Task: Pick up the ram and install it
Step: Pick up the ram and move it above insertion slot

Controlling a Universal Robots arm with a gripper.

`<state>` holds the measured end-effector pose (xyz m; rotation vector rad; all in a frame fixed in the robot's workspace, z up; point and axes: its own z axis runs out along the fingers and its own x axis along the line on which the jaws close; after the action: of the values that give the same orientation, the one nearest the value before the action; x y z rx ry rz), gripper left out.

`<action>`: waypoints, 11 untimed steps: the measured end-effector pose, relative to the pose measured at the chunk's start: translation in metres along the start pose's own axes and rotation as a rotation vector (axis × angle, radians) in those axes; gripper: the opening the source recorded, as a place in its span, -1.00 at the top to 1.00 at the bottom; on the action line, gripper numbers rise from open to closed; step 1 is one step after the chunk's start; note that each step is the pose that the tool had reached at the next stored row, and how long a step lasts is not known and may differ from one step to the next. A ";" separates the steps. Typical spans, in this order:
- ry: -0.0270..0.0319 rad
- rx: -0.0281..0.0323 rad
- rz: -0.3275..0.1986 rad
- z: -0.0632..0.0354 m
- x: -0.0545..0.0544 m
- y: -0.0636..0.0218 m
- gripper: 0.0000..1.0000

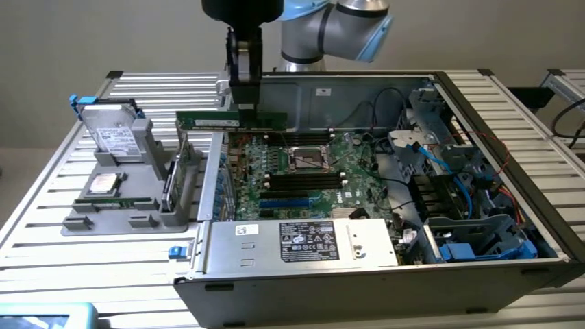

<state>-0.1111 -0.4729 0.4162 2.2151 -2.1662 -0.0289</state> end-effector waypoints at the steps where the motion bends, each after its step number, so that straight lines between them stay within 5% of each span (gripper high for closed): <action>1: 0.0002 -0.0006 0.000 0.0002 0.000 -0.0047 0.74; 11: 0.0021 -0.0022 0.000 -0.0003 -0.006 -0.0491 0.74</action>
<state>-0.0623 -0.4654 0.4142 2.2130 -2.1641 -0.0290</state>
